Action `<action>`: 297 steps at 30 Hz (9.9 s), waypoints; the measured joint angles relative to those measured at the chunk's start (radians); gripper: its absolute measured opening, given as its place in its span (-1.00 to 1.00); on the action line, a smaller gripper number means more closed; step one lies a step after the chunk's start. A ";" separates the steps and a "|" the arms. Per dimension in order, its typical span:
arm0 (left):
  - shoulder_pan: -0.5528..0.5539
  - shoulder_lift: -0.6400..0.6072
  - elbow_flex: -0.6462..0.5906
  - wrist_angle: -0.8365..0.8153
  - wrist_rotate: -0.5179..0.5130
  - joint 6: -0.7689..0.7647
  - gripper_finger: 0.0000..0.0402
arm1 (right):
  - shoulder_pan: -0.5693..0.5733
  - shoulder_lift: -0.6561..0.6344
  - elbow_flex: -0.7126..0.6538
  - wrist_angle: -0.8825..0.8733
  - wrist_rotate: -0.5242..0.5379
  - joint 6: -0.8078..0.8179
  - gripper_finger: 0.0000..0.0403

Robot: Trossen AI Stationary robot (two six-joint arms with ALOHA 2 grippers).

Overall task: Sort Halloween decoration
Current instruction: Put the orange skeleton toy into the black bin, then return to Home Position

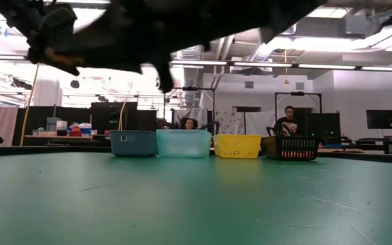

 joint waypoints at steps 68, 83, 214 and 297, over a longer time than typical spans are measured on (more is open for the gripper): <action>0.003 0.000 0.000 -0.009 -0.110 -0.041 0.30 | -0.712 -0.979 -0.931 -0.516 0.273 0.263 -0.94; 0.004 0.000 0.000 -0.009 -0.095 -0.042 0.30 | -0.826 -0.962 -0.931 -0.515 0.107 0.265 -0.28; -0.303 -0.505 -0.603 0.640 0.118 -0.085 0.30 | -0.276 -2.114 -1.385 -0.468 -0.107 -0.223 -0.31; -0.303 -0.504 -0.604 0.637 0.119 -0.083 0.30 | -0.276 -2.114 -1.387 -0.471 -0.109 -0.224 -0.31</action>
